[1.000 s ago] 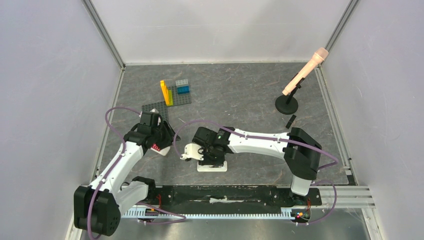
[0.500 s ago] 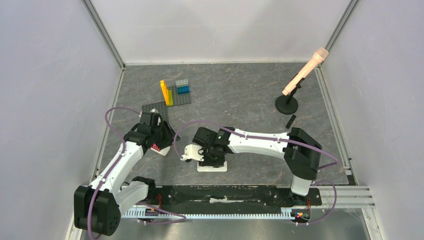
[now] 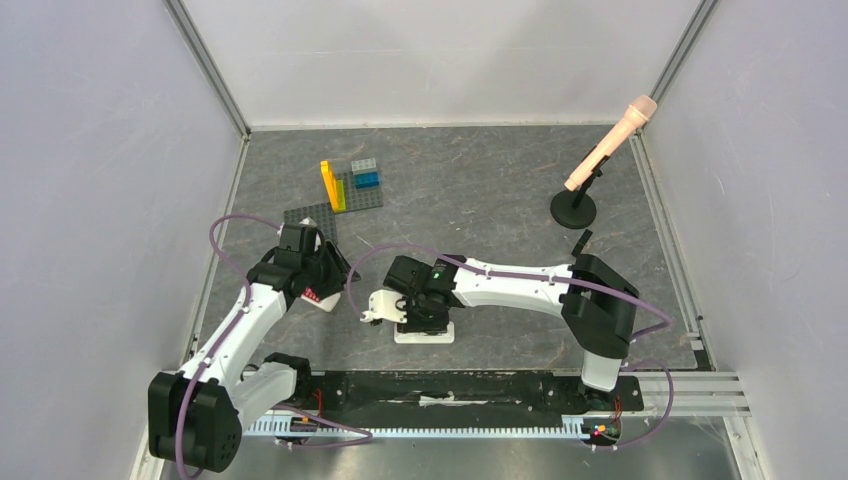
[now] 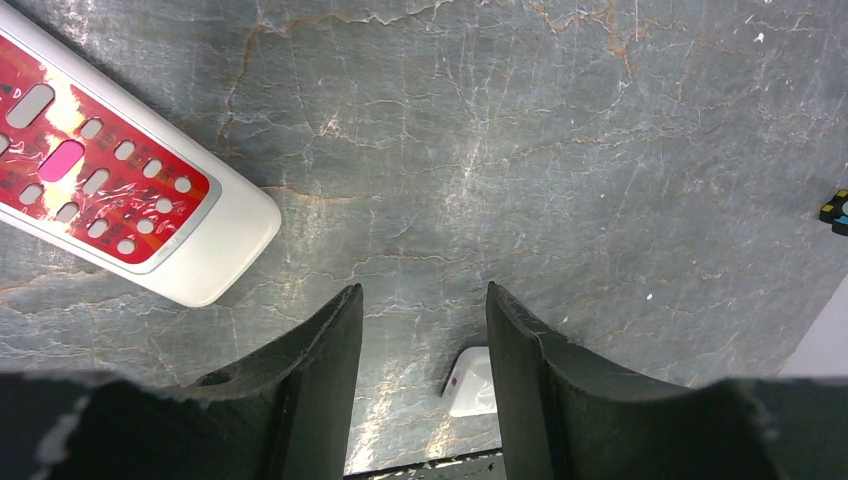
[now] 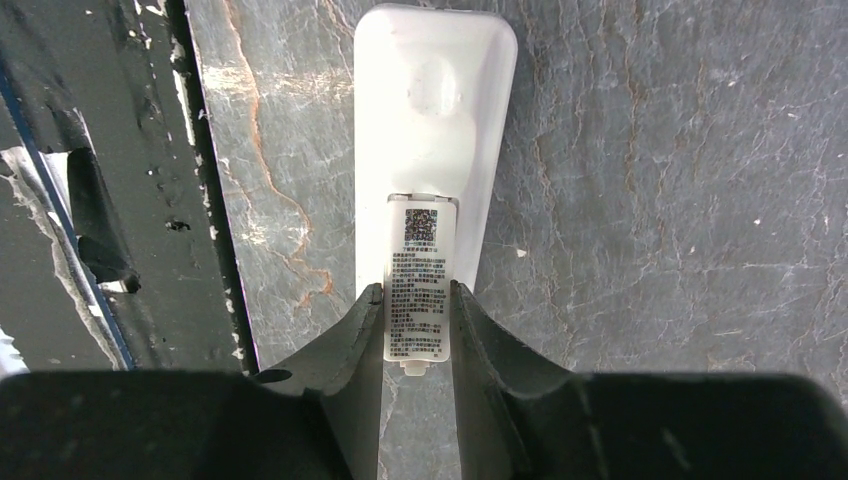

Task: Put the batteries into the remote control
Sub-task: Load the battery cover into the remote control.

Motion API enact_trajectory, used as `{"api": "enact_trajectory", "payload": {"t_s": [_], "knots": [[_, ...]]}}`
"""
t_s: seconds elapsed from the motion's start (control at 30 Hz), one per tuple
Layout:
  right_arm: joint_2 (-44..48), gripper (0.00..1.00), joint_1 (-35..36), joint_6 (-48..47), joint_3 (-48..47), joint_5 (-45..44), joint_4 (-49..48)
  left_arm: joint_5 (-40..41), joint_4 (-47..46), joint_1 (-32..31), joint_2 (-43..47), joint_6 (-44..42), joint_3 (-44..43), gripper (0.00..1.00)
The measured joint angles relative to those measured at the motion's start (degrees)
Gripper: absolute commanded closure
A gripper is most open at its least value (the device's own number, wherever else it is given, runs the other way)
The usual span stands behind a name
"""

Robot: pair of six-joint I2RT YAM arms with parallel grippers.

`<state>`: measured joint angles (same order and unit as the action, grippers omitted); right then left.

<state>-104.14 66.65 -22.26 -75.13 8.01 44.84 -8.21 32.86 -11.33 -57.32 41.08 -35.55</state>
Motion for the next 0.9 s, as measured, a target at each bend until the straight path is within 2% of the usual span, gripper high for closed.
{"api": "enact_trajectory", "payload": {"t_s": [0.9], "knots": [[-1.77, 0.89, 0.00, 0.20, -0.02, -0.55, -0.20, -0.92, -0.20, 0.02, 0.07, 0.00, 0.31, 0.45]]}}
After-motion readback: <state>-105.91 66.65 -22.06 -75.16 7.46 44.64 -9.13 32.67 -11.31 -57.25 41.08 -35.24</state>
